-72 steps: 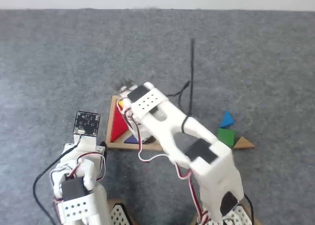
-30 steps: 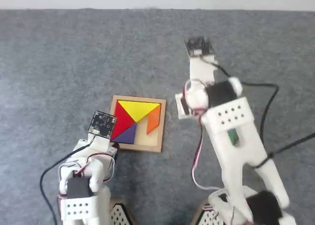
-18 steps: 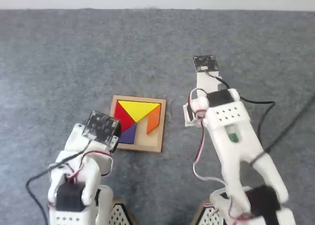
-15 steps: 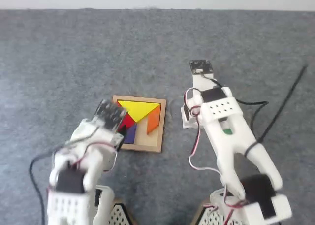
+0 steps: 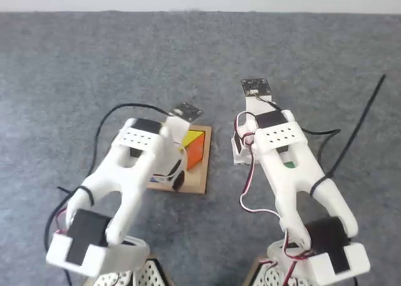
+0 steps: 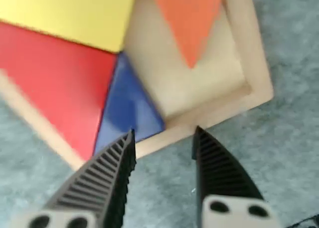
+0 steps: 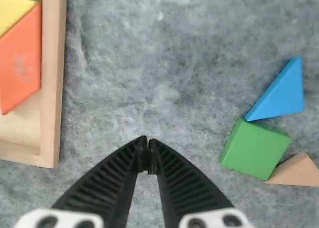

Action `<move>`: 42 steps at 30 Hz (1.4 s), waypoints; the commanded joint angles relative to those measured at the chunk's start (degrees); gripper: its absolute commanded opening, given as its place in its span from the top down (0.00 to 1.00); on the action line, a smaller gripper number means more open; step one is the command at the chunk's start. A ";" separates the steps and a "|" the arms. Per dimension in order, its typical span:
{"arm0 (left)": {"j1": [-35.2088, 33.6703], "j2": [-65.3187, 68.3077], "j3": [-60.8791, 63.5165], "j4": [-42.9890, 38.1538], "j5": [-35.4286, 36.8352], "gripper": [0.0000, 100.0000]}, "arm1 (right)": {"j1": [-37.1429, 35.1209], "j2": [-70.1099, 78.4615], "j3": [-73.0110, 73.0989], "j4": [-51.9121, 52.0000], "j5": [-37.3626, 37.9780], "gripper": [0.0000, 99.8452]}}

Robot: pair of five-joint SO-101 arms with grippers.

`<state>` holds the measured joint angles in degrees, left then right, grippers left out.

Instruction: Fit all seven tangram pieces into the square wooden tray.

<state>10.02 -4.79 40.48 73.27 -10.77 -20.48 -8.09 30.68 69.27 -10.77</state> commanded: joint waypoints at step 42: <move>-3.78 -19.16 9.45 -16.53 10.02 0.78 | 0.48 0.13 -2.81 -0.84 0.97 0.99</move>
<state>7.56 -22.37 50.24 58.59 -3.82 -20.48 -8.09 30.68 69.27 -10.77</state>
